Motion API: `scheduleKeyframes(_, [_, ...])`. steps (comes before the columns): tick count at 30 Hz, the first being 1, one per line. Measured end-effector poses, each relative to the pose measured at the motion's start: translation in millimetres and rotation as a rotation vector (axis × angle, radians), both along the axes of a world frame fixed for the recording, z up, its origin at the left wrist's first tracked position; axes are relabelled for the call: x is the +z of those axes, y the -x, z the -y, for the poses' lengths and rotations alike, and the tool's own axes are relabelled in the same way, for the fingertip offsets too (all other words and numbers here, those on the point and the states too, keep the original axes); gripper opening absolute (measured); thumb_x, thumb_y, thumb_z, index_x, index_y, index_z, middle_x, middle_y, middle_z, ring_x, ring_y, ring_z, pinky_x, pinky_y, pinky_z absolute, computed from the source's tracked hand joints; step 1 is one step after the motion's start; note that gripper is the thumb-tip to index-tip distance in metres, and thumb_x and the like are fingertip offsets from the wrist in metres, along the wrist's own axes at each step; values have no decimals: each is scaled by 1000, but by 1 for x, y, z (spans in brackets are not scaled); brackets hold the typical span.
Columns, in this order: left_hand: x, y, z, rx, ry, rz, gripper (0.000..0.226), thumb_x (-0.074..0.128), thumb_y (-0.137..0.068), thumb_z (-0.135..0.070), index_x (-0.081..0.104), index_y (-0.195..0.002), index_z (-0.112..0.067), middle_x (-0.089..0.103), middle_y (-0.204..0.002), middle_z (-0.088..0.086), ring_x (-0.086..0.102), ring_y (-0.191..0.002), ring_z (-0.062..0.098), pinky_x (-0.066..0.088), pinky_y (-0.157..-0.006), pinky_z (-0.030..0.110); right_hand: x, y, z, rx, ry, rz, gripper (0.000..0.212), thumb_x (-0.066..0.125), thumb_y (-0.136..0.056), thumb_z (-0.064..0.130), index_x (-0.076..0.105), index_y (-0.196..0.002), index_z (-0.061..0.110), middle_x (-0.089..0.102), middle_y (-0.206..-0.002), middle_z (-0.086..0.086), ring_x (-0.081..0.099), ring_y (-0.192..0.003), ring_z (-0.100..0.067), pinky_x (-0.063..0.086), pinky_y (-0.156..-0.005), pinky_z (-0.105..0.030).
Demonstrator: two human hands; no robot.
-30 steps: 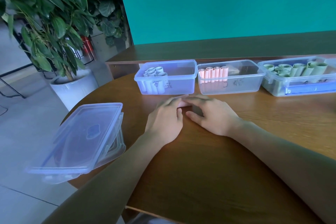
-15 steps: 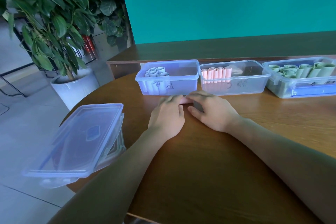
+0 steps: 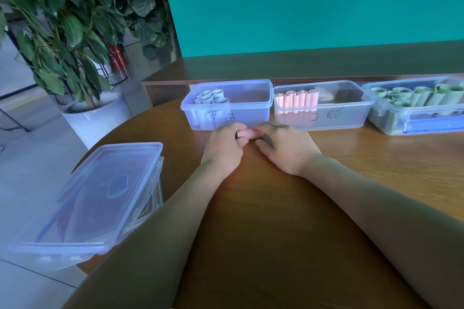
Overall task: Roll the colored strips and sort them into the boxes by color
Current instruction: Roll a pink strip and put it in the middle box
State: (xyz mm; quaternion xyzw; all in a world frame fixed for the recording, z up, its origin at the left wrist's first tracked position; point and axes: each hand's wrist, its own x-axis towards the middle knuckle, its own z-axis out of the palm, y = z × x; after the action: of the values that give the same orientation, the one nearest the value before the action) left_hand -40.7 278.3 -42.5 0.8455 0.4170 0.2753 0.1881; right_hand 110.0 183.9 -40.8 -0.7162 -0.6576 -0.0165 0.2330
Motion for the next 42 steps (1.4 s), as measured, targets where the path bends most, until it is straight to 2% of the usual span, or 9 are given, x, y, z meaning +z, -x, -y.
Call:
scheduleKeyframes(5, [1,-3,-2,-8,-10,-27,22,56,-98,-17,63,-116,-29,63,-111,-7,58,-100,16,50,-88,34,2,1,0,-4,-10,-14,37,51,-103,35,51,-141,34,57,-139,11,58,-118,-17,49,-88,-36])
scheduleKeyframes(9, [3,2,5,-51,2,-16,31,47,-102,-14,60,-127,-24,62,-118,-5,55,-104,15,41,-85,26,2,0,8,7,-116,-134,35,57,-102,26,57,-138,26,63,-132,3,61,-112,-19,51,-90,-38])
scheduleKeyframes(13, [7,9,21,-121,108,129,29,46,-105,-22,59,-131,-21,64,-120,-5,58,-106,14,40,-84,22,2,2,23,35,-235,-381,31,62,-100,21,60,-131,22,66,-114,7,58,-75,8,47,-81,-20])
scheduleKeyframes(16, [10,13,36,-175,167,266,28,48,-104,-27,60,-129,-28,65,-117,-10,59,-105,9,44,-83,19,3,6,36,28,-266,-605,26,62,-101,20,60,-127,20,68,-106,4,58,-60,-3,46,-66,-12])
scheduleKeyframes(21, [16,14,59,-273,363,464,24,56,-101,-21,68,-116,-35,70,-94,-10,64,-77,2,52,-69,20,6,5,60,0,-270,-695,22,64,-100,18,61,-121,21,69,-92,5,65,-62,-5,49,-50,-18])
scheduleKeyframes(27, [17,16,74,-359,422,499,21,72,-91,-27,71,-107,-40,75,-99,-7,69,-90,15,56,-71,25,3,-1,79,7,-248,-774,26,68,-97,26,67,-121,16,75,-90,1,73,-73,-29,62,-62,-45])
scheduleKeyframes(34, [17,16,75,-341,458,552,16,72,-91,-24,75,-107,-26,74,-89,0,64,-75,13,55,-71,27,10,-2,89,125,-232,-982,17,69,-96,18,71,-112,14,73,-93,-6,71,-86,-16,63,-66,-36])
scheduleKeyframes(39, [18,13,75,-338,470,576,10,68,-94,-26,76,-97,-20,70,-77,3,64,-71,15,54,-73,31,15,-3,89,116,-294,-1081,25,74,-89,9,70,-112,1,72,-102,-21,73,-82,-21,61,-66,-30])
scheduleKeyframes(42, [18,11,78,-339,490,605,18,65,-96,-28,73,-89,-14,67,-74,4,62,-68,15,54,-72,30,21,-5,94,162,-332,-1135,24,73,-87,12,74,-108,1,75,-99,-17,72,-80,-22,61,-66,-30])
